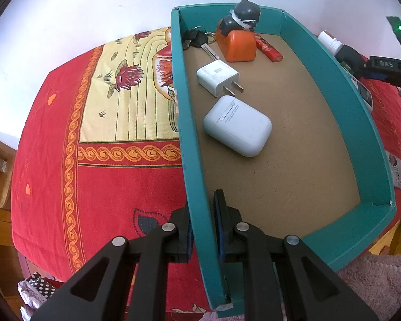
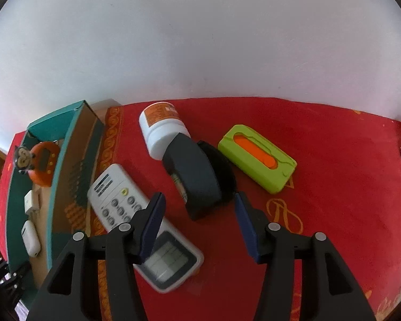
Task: Organize objects
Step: 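Move the right gripper to the black tape measure and grasp it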
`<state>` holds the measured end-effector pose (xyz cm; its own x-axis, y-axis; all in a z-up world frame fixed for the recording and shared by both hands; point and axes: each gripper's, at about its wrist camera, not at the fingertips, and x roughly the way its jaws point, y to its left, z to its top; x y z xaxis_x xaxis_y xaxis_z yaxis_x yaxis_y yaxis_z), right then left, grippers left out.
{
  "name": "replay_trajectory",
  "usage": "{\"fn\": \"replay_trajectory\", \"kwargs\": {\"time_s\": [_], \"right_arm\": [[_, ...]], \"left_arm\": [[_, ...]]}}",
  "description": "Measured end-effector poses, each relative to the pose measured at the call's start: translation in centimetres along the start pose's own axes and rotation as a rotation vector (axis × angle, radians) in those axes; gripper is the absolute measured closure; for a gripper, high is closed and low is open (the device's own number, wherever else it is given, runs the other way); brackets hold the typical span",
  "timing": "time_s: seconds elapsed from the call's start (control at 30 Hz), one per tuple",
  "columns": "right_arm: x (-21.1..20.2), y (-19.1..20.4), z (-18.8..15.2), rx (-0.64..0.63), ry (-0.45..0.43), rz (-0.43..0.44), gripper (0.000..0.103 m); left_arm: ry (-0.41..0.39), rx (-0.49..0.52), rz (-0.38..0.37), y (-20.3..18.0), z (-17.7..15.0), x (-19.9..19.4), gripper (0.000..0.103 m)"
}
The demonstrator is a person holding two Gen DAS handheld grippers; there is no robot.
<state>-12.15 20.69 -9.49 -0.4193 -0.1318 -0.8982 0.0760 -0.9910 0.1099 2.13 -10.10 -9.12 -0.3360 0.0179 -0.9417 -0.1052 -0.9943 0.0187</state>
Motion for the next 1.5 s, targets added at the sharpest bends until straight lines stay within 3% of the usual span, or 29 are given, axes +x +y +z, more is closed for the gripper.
{"fn": "replay_trajectory", "kwargs": {"time_s": [0.53,0.8,1.07,1.3,1.5], "right_arm": [[2.9,-0.4,2.1,-0.035,-0.011,-0.019,0.044],[4.5,1.0,2.8,-0.180,-0.032,-0.072,0.034],[7.0,-1.0,4.5,-0.089,-0.024,-0.030,0.031],[8.9,-1.9,5.6,-0.114,-0.025,-0.065,0.037],[9.8,-3.9,5.7,-0.061,-0.029,-0.054,0.037]], "left_arm": [[-0.003,0.008,0.004,0.0,-0.1,-0.1,0.091],[-0.003,0.008,0.005,0.0,-0.1,0.0,0.091],[-0.005,0.013,0.007,-0.1,0.0,0.0,0.091],[-0.005,0.010,0.008,-0.2,0.0,0.0,0.091],[-0.005,0.009,0.008,-0.2,0.0,0.0,0.091]]}}
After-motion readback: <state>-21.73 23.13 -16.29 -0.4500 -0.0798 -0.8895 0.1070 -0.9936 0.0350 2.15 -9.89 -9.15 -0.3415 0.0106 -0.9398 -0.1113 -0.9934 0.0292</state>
